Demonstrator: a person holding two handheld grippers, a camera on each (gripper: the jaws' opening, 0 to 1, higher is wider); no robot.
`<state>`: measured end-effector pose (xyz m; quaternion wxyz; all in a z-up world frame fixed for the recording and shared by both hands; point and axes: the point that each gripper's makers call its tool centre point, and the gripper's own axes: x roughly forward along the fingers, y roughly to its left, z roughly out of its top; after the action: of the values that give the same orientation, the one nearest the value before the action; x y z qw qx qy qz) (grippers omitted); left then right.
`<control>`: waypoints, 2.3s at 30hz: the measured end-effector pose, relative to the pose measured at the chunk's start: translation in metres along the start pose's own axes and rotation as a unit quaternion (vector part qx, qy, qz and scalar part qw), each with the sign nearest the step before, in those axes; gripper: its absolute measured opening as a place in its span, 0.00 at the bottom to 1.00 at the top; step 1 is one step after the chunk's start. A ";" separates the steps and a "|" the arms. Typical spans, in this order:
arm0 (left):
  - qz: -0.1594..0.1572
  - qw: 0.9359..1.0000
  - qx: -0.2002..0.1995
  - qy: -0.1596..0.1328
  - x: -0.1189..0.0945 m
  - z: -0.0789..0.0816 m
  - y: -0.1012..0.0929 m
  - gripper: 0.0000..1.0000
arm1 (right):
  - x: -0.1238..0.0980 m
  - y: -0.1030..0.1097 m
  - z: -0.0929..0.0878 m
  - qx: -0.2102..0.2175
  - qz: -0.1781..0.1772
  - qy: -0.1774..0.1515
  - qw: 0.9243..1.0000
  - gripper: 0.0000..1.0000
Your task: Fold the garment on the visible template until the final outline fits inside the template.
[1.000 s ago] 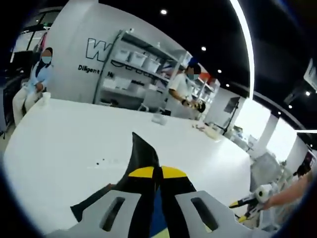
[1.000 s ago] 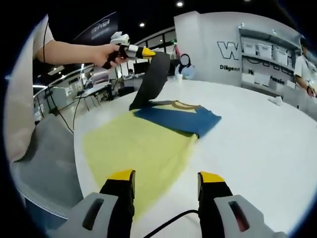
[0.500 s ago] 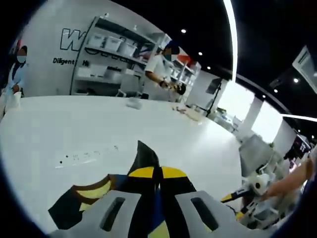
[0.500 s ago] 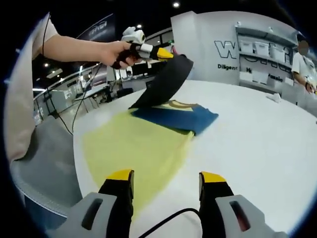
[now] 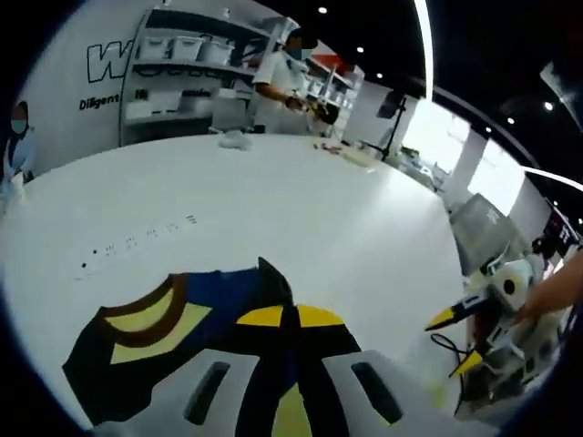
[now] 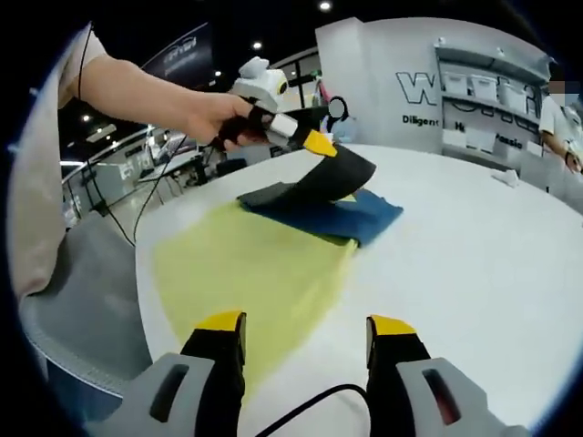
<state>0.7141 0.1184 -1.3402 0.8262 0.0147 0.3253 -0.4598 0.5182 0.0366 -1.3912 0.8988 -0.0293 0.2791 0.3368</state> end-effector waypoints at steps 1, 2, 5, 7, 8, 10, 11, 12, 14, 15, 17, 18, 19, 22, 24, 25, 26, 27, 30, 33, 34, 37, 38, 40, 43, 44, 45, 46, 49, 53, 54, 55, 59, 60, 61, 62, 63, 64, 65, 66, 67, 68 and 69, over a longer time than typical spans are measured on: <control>0.001 1.000 0.004 0.005 0.002 -0.003 0.000 0.01 | 0.000 0.000 0.000 0.000 0.000 0.001 1.000 0.50; 0.002 1.000 0.002 0.007 0.003 -0.005 0.000 0.01 | 0.000 -0.001 -0.001 0.000 -0.001 0.002 1.000 0.50; 0.005 1.000 -0.012 0.006 0.004 -0.006 0.001 0.01 | 0.000 0.000 0.000 0.000 -0.001 0.002 1.000 0.50; 0.004 1.000 -0.011 0.006 0.006 -0.005 -0.001 0.01 | 0.000 0.000 0.000 0.001 -0.001 0.002 1.000 0.50; 0.002 1.000 -0.012 0.006 0.008 -0.004 -0.003 0.01 | 0.000 0.001 0.000 0.001 -0.001 0.003 1.000 0.50; -0.008 1.000 -0.017 0.005 0.010 -0.004 -0.010 0.02 | 0.000 0.001 0.000 0.001 0.000 0.003 1.000 0.50; -0.020 1.000 -0.021 0.003 0.012 -0.004 -0.017 0.04 | 0.000 0.001 0.000 0.002 0.000 0.004 1.000 0.50; -0.030 0.999 -0.019 0.004 0.014 -0.004 -0.023 0.09 | 0.000 0.001 0.000 0.002 0.000 0.004 1.000 0.51; -0.050 0.999 -0.008 0.006 0.013 -0.006 -0.038 0.15 | 0.001 0.002 0.001 0.001 0.001 0.004 1.000 0.51; -0.050 0.999 -0.009 0.008 0.012 -0.007 -0.040 0.14 | 0.001 0.002 0.001 0.001 0.002 0.004 1.000 0.51; -0.054 0.998 -0.011 0.009 0.009 -0.008 -0.043 0.11 | 0.002 0.003 0.003 0.001 0.003 0.004 1.000 0.51; -0.054 0.998 -0.011 0.008 0.007 -0.007 -0.044 0.12 | 0.003 0.003 0.004 -0.001 0.004 0.005 1.000 0.50; -0.057 0.998 -0.013 0.005 0.003 -0.007 -0.046 0.11 | 0.003 0.004 0.005 -0.002 0.004 0.005 1.000 0.50; -0.059 0.998 -0.016 -0.004 -0.008 -0.006 -0.045 0.10 | 0.005 0.004 0.008 -0.004 0.006 0.004 1.000 0.50; -0.058 0.998 -0.019 -0.013 -0.020 -0.008 -0.042 0.08 | 0.006 0.005 0.009 -0.006 0.007 0.004 1.000 0.50; -0.056 0.998 -0.020 -0.014 -0.025 -0.010 -0.040 0.08 | 0.007 0.006 0.010 -0.008 0.008 0.004 1.000 0.50; -0.053 0.998 -0.020 -0.015 -0.030 -0.013 -0.037 0.08 | 0.007 0.006 0.010 -0.009 0.009 0.005 1.000 0.50; -0.050 0.998 -0.023 -0.016 -0.038 -0.018 -0.032 0.08 | 0.008 0.008 0.010 -0.012 0.010 0.007 1.000 0.50; -0.036 0.999 -0.030 -0.017 -0.061 -0.037 -0.017 0.09 | 0.010 0.011 0.010 -0.016 0.015 0.011 1.000 0.50; -0.029 0.999 -0.032 -0.019 -0.083 -0.055 -0.009 0.09 | 0.013 0.014 0.008 -0.024 0.020 0.017 0.999 0.49; -0.026 0.999 -0.031 -0.019 -0.089 -0.061 -0.007 0.09 | 0.014 0.015 0.007 -0.025 0.022 0.019 0.999 0.49; -0.023 0.999 -0.025 -0.014 -0.114 -0.085 -0.003 0.09 | 0.015 0.020 0.006 -0.033 0.030 0.025 0.999 0.48; -0.021 0.999 -0.024 -0.011 -0.120 -0.092 -0.002 0.09 | 0.016 0.022 0.006 -0.035 0.033 0.027 0.998 0.48; -0.019 0.999 -0.025 -0.007 -0.133 -0.107 0.001 0.10 | 0.018 0.024 0.005 -0.039 0.037 0.030 0.998 0.48; -0.017 1.000 -0.022 -0.003 -0.149 -0.124 0.001 0.11 | 0.020 0.029 0.004 -0.048 0.045 0.037 0.997 0.47; -0.017 1.000 -0.021 -0.001 -0.156 -0.131 0.000 0.11 | 0.020 0.031 0.004 -0.050 0.047 0.038 0.997 0.47; -0.016 1.000 -0.018 -0.001 -0.161 -0.136 0.000 0.12 | 0.021 0.033 0.004 -0.055 0.050 0.040 0.996 0.46; -0.015 1.000 -0.016 0.001 -0.166 -0.144 0.001 0.13 | 0.021 0.035 0.004 -0.059 0.053 0.042 0.996 0.46; -0.010 1.000 -0.005 0.016 -0.180 -0.163 0.001 0.16 | 0.022 0.042 0.001 -0.071 0.064 0.050 0.994 0.46; -0.012 0.999 0.023 0.038 -0.197 -0.187 -0.002 0.19 | 0.023 0.051 -0.004 -0.084 0.076 0.060 0.992 0.46; -0.012 0.999 0.027 0.043 -0.201 -0.191 -0.002 0.18 | 0.023 0.053 -0.006 -0.088 0.078 0.063 0.991 0.46; -0.013 0.998 0.030 0.048 -0.204 -0.195 -0.003 0.18 | 0.023 0.054 -0.007 -0.090 0.081 0.065 0.991 0.46; -0.023 0.993 0.072 0.090 -0.217 -0.222 -0.005 0.18 | 0.022 0.063 -0.014 -0.106 0.092 0.077 0.987 0.45; -0.023 0.992 0.076 0.095 -0.220 -0.228 -0.006 0.18 | 0.022 0.066 -0.015 -0.110 0.096 0.077 0.986 0.45; -0.024 0.992 0.078 0.096 -0.221 -0.230 -0.006 0.18 | 0.022 0.068 -0.015 -0.112 0.099 0.078 0.986 0.44; -0.027 0.992 0.080 0.098 -0.224 -0.235 -0.007 0.18 | 0.021 0.069 -0.016 -0.115 0.100 0.080 0.985 0.44; -0.029 0.991 0.082 0.100 -0.225 -0.237 -0.008 0.18 | 0.021 0.070 -0.019 -0.119 0.103 0.083 0.984 0.44; -0.032 0.990 0.086 0.103 -0.227 -0.240 -0.010 0.18 | 0.021 0.072 -0.020 -0.122 0.106 0.084 0.983 0.44; -0.038 0.989 0.097 0.109 -0.228 -0.244 -0.014 0.18 | 0.020 0.075 -0.024 -0.131 0.110 0.090 0.981 0.44; -0.043 0.987 0.103 0.113 -0.229 -0.247 -0.016 0.18 | 0.019 0.077 -0.027 -0.137 0.114 0.095 0.979 0.43; -0.050 0.985 0.116 0.118 -0.231 -0.251 -0.020 0.18 | 0.019 0.079 -0.030 -0.146 0.118 0.100 0.977 0.43; -0.052 0.984 0.120 0.120 -0.231 -0.252 -0.021 0.18 | 0.018 0.080 -0.032 -0.147 0.120 0.102 0.976 0.43; -0.057 0.982 0.129 0.125 -0.233 -0.256 -0.024 0.18 | 0.018 0.082 -0.034 -0.149 0.121 0.103 0.976 0.43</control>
<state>0.4760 0.3619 -1.4072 0.7427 0.1595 0.3644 -0.5386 0.4621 0.1018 -1.4178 0.8031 -0.1631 0.3187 0.4762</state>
